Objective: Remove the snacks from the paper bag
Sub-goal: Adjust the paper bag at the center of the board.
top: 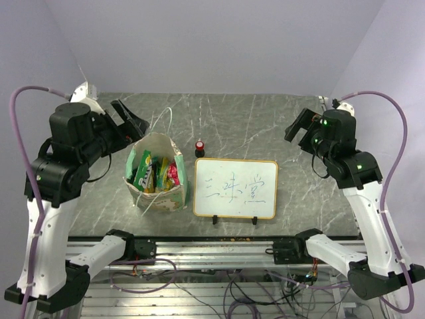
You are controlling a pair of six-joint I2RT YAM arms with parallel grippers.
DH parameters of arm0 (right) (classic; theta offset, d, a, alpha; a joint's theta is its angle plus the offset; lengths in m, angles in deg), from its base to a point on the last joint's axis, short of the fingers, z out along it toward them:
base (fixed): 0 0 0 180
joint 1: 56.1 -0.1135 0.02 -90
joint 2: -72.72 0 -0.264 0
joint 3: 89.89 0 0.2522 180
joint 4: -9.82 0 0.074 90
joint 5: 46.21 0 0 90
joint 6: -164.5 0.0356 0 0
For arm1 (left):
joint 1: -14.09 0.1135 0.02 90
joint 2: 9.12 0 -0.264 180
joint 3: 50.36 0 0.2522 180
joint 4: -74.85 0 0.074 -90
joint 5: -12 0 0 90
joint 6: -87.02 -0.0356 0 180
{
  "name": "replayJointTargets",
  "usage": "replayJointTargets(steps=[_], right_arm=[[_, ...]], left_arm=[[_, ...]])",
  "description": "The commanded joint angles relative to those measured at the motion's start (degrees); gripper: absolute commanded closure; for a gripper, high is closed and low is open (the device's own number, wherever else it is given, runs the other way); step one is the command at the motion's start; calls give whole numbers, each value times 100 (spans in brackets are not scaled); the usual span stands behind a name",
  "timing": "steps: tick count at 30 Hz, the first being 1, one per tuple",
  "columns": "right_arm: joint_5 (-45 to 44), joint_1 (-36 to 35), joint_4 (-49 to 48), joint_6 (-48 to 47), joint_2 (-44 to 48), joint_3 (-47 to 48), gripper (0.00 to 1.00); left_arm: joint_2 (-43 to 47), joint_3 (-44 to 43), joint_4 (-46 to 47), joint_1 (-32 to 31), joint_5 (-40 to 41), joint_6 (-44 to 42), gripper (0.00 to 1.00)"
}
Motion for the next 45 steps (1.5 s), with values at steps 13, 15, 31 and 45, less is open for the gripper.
replayJointTargets(steps=[13,15,31,45], right_arm=[[2649,-526,-1762,143,-1587,185,0],[2645,-927,-1965,366,-1771,226,0],[1454,-3404,-2272,1144,-2682,752,0],[1528,-3476,-2729,772,-4054,2290,0]], left_arm=[[498,414,-1963,-11,-46,944,5],[923,681,-1969,-11,-203,1204,5],[2539,2218,-1873,-14,-1695,2243,4],[3058,2776,-1602,-14,-2087,3005,11]])
